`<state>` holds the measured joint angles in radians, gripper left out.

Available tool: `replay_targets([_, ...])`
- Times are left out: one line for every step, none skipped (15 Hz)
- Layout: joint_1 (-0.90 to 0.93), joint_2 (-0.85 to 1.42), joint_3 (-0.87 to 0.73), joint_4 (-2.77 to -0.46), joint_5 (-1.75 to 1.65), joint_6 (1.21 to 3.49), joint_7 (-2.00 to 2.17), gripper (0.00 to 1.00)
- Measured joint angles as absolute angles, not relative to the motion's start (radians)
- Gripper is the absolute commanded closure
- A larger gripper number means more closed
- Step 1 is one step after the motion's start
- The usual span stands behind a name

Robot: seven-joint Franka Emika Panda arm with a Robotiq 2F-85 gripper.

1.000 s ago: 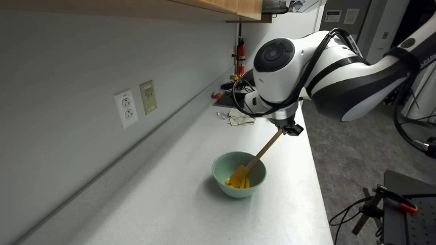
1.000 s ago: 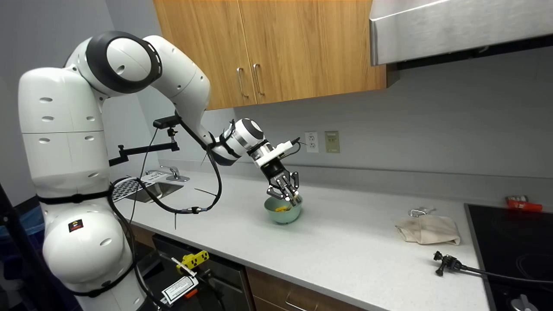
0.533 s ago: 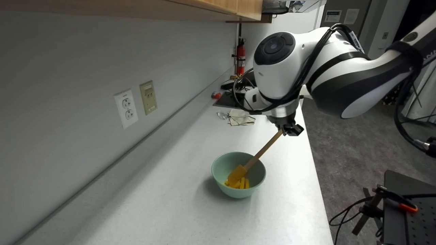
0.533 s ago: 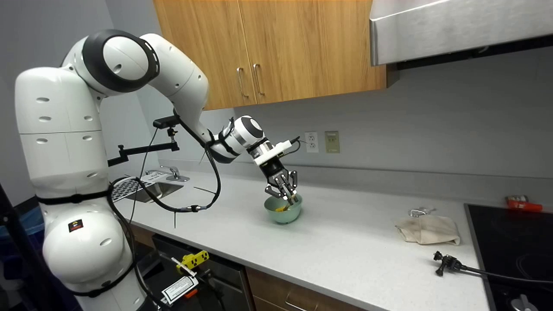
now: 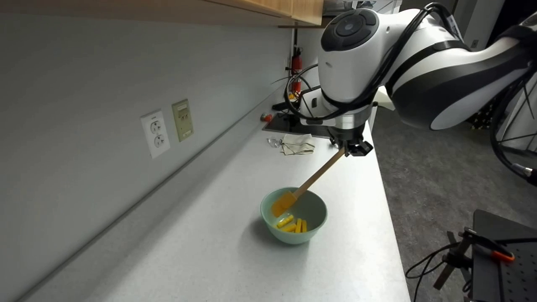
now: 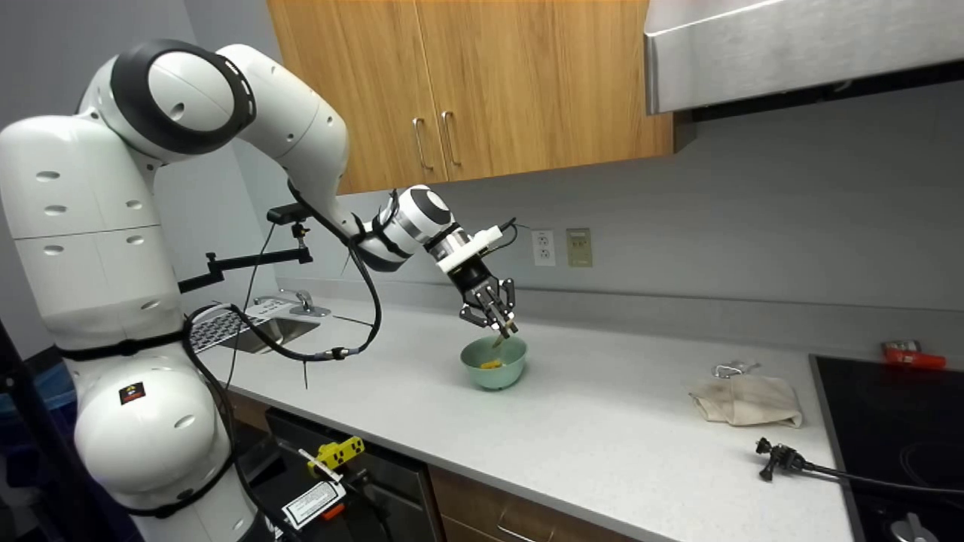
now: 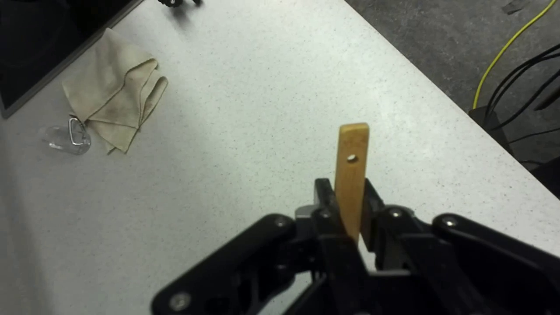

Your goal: Use the spoon to stir the contents of the bowl

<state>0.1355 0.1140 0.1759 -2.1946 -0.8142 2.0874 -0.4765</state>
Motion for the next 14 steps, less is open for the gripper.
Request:
replay_targets([0.135,0.112,0.174,-2.195,-0.816,2.087,-0.476,0.96])
replay_targets([0.135,0.112,0.171,-2.196,-0.821,2.087,-0.475,0.96])
replay_targets([0.135,0.115,0.169,-2.198,-0.826,2.087,-0.474,0.96])
replay_targets([0.135,0.120,0.167,-2.200,-0.832,2.087,-0.473,0.96])
replay_targets([0.135,0.126,0.164,-2.203,-0.837,2.087,-0.472,0.96])
replay_targets([0.135,0.134,0.164,-2.205,-0.842,2.087,-0.471,0.96])
replay_targets([0.135,0.144,0.164,-2.206,-0.849,2.087,-0.469,0.96])
replay_targets([0.135,0.155,0.164,-2.206,-0.852,2.087,-0.467,0.96])
replay_targets([0.136,0.167,0.165,-2.206,-0.852,2.087,-0.467,0.96])
replay_targets([0.136,0.178,0.167,-2.206,-0.852,2.087,-0.467,0.96])
replay_targets([0.137,0.187,0.169,-2.205,-0.852,2.087,-0.466,0.96])
replay_targets([0.139,0.196,0.170,-2.204,-0.852,2.087,-0.466,0.96])
replay_targets([0.141,0.202,0.171,-2.203,-0.852,2.087,-0.465,0.96])
replay_targets([0.142,0.207,0.173,-2.202,-0.852,2.087,-0.463,0.96])
